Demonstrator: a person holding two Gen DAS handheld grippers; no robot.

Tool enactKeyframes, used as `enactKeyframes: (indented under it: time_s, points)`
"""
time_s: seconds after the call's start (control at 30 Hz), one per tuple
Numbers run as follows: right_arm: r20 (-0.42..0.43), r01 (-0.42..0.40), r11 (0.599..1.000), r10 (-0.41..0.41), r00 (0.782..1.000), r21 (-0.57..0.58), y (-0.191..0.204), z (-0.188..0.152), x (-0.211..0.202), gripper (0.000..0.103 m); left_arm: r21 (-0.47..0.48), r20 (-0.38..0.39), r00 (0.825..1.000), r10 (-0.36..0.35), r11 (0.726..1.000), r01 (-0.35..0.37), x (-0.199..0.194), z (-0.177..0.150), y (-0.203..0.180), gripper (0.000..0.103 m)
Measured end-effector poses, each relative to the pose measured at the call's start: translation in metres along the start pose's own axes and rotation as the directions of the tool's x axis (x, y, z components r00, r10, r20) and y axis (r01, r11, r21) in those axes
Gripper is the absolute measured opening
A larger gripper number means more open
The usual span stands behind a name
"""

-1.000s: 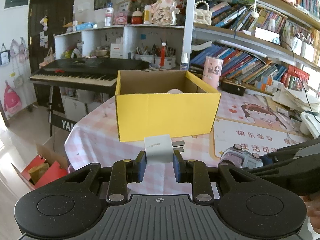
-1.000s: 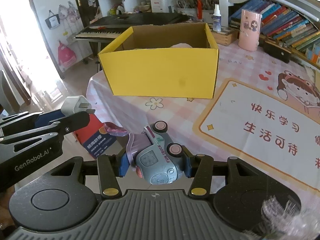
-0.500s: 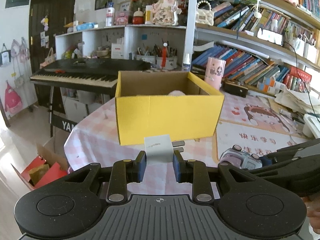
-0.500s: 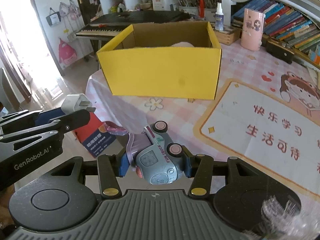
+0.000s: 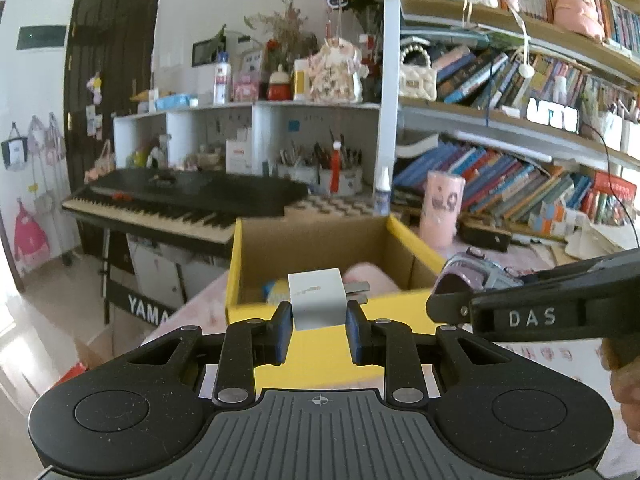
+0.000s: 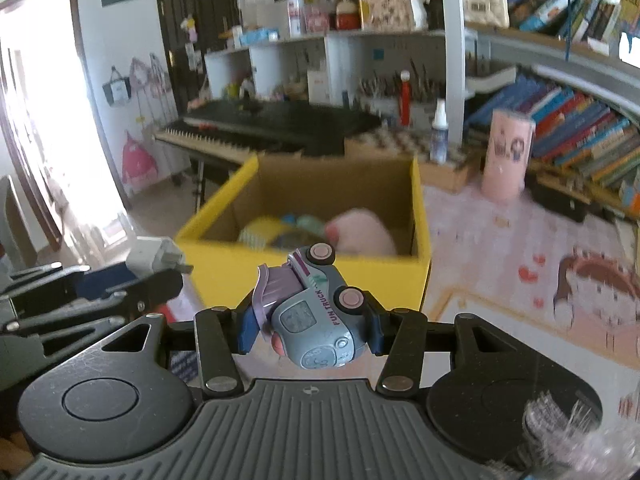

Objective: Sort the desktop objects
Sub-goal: 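Carry the white plug and grey toy car with both tools over the yellow box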

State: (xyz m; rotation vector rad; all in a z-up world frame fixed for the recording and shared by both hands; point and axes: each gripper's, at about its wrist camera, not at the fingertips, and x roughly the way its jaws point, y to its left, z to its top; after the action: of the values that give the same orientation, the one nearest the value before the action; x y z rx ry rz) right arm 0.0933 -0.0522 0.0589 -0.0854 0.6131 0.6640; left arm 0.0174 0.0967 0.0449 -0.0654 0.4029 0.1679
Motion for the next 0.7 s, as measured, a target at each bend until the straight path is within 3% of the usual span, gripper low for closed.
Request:
enactKeyframes:
  time_s: [0.43, 0.7]
  points:
    - [0.067, -0.021, 0.999, 0.023, 0.997, -0.026, -0.043, 0.058, 0.037, 0.048, 0.029, 0.041, 0.998, 0.040, 0.999, -0.042, 0.059, 0.035, -0.017, 0.026]
    - [0.062, -0.041, 0.999, 0.043, 0.997, -0.034, -0.069, 0.075, 0.062, 0.047, 0.074, -0.042, 0.998, 0.038, 0.997, -0.035, 0.094, 0.035, -0.035, 0.026]
